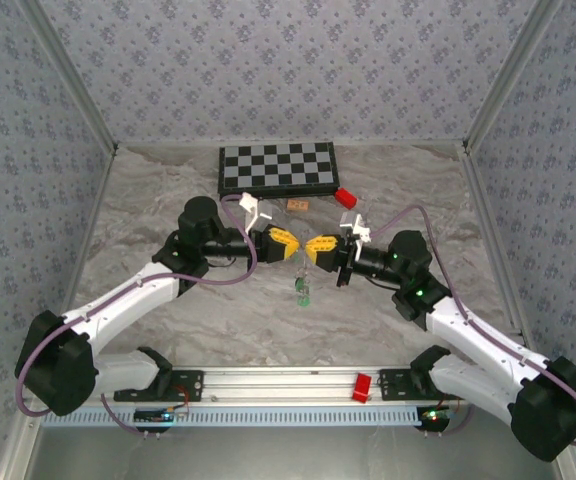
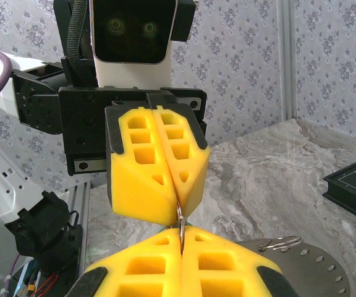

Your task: Put the keys on the keyring

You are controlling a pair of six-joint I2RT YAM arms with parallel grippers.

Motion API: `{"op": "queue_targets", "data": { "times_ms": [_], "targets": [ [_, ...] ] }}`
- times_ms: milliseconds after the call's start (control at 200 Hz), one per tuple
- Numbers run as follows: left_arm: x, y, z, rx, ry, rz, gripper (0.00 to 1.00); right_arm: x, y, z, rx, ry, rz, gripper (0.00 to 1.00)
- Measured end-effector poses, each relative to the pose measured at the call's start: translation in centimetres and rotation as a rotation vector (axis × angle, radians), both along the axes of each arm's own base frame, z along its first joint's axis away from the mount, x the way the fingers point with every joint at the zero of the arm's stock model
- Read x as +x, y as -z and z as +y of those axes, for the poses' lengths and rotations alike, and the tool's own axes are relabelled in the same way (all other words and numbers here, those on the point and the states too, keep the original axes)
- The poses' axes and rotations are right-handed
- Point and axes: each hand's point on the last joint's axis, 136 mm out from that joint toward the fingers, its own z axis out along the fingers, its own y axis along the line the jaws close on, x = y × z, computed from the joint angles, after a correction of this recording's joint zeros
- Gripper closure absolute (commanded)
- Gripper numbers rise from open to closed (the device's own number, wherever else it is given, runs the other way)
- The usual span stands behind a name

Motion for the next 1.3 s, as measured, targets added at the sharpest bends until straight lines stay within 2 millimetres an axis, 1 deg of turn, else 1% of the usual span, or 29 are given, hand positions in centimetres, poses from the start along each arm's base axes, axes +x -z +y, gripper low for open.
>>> {"op": "queue_targets", "data": {
  "times_ms": [530, 835, 1304],
  "targets": [
    [0.03, 0.04, 0.00, 0.002, -0.002, -0.003, 1.00, -0.12, -0.27, -0.08, 0.007, 0.000, -0.010, 1.00],
    [0.19, 0.49, -0.08, 0.012, -0.003, 0.005, 1.00, -0.23, -0.62, -0.15, 0.019, -0.001, -0.018, 1.00],
    [0.21, 0.48, -0.10, 0.011, -0.003, 0.004, 1.00, 0.00, -0.14, 0.01, 0.010, -0.001, -0.005, 1.00]
  ]
}}
